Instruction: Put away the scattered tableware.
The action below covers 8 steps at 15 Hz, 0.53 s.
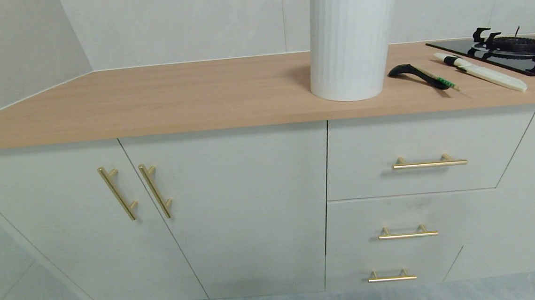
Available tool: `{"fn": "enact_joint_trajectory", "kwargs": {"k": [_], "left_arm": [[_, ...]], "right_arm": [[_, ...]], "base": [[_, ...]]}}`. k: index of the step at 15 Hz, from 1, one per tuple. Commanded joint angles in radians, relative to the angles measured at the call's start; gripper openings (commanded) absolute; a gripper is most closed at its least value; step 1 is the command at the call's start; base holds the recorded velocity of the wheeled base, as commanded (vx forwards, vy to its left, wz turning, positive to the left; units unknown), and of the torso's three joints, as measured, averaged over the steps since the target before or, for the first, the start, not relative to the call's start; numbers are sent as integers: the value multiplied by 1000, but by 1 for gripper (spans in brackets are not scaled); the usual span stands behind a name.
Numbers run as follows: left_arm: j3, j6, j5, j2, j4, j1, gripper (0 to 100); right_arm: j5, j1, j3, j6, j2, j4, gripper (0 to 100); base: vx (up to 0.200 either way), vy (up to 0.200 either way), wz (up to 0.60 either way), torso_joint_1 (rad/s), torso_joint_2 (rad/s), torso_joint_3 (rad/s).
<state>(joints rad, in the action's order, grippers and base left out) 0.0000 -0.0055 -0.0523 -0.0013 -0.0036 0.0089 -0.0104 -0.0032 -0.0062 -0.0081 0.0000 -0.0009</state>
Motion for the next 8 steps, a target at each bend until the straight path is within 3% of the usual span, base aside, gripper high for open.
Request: {"fn": "enact_joint_trajectory", "kwargs": {"k": [1,2,8], "left_arm": [[0,-1,0,1,1,0,100],[0,-1,-1,1,-1,0,100],[0,-1,0,1,1,0,100]], "right_arm": [[24,11,-113,19,28,-5,100],[49,48,-232,96,123,10,100],[66,137,-460,33,950,18,100]], "base": [[0,0,0,0,0,0],[0,0,0,0,0,0],[0,0,0,0,0,0]]}}
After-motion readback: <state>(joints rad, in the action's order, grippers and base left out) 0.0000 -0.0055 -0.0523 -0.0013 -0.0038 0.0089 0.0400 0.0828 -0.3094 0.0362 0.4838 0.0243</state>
